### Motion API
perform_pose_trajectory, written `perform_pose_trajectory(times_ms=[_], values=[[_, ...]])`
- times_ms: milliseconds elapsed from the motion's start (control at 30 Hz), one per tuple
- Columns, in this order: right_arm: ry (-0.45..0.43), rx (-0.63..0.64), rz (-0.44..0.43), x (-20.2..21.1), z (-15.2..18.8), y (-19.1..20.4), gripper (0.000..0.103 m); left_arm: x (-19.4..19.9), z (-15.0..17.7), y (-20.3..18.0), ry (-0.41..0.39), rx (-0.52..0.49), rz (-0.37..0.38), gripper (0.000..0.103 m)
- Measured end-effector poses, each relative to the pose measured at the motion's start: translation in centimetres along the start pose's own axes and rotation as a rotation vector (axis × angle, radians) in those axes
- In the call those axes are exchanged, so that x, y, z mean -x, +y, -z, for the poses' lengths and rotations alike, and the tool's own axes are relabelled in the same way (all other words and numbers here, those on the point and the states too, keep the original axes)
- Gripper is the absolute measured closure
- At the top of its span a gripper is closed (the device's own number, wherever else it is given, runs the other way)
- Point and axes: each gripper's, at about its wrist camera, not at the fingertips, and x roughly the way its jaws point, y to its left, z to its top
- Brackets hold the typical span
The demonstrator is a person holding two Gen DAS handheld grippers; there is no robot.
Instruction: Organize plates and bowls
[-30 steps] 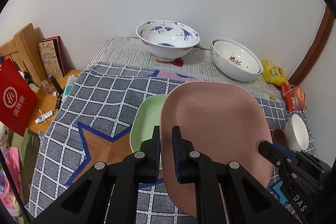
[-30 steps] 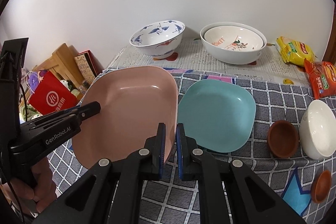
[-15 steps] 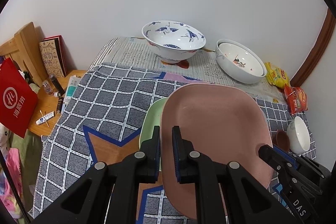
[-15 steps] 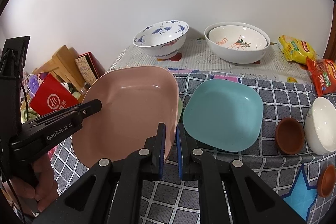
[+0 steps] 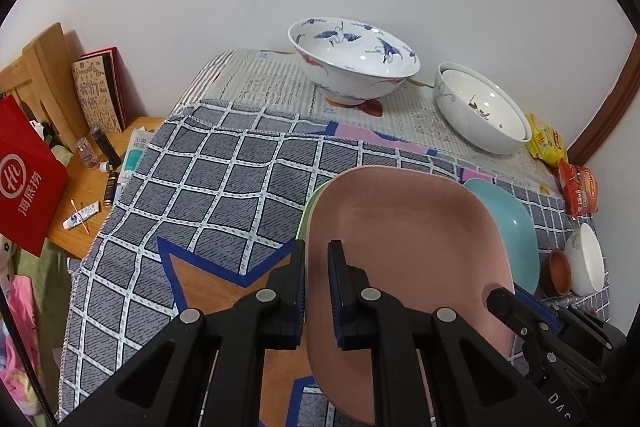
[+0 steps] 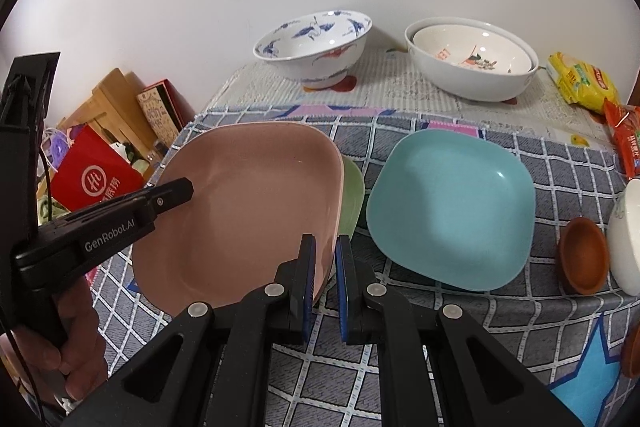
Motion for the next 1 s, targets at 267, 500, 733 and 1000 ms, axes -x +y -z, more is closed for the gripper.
perform_pose_trajectory(times_ms=[267,500,733,1000], values=[[0.021,-0.017,-0.004,-2.2,-0.3,-0.5,0.091,-2.5,-0.6,0.0,0.028,0.002,-0.007,0.092],[0.036,-0.006,0.013,-3.9,-0.5,-0.8,0.091,-4.3,-1.1,0.0,0.039,0.006,-0.006,0.092],[0.042,0.026,0.036,-4.8,-0.5,-0.6,0.089,-5.7,-1.3,0.1,0.051,0.007,-0.014,0.092],[0.055,0.081,0.058,-5.7,-0.3,0.2,0.082,-5.9,-1.5,0.0,0.042,-0.013,-0.017,0.092]])
